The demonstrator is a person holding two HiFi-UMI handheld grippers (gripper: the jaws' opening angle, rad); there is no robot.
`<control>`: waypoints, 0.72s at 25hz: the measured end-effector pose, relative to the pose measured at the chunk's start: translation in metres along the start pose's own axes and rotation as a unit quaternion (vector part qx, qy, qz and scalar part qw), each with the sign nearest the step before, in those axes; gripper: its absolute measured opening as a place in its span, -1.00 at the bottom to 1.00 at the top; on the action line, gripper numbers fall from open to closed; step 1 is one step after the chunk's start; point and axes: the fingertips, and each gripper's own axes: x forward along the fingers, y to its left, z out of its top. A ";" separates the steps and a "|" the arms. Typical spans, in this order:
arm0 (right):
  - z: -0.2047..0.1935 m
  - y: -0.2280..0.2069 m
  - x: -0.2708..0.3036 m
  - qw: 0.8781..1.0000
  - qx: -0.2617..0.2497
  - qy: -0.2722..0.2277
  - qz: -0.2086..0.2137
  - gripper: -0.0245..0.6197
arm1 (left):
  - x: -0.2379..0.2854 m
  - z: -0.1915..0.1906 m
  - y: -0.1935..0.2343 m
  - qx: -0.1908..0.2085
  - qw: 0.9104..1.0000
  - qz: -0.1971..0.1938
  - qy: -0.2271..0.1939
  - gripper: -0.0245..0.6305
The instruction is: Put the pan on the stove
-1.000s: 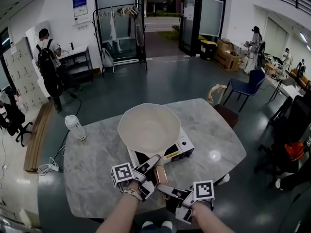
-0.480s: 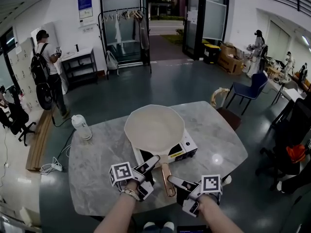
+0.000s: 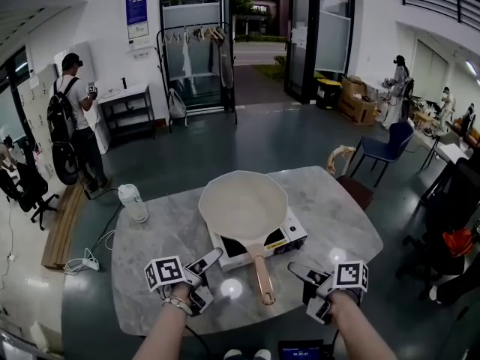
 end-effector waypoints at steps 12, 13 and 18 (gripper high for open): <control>0.090 0.058 -0.045 0.966 -0.150 -0.204 0.051 0.13 | -0.036 0.070 -0.070 0.182 0.975 -0.043 -0.117 0.37; 0.096 0.066 -0.051 0.959 -0.176 -0.219 0.037 -0.03 | -0.042 0.078 -0.081 0.206 0.968 -0.044 -0.135 0.36; 0.105 0.106 -0.074 0.899 -0.333 -0.284 -0.007 -0.79 | -0.070 0.111 -0.108 0.325 0.918 0.025 -0.227 -0.82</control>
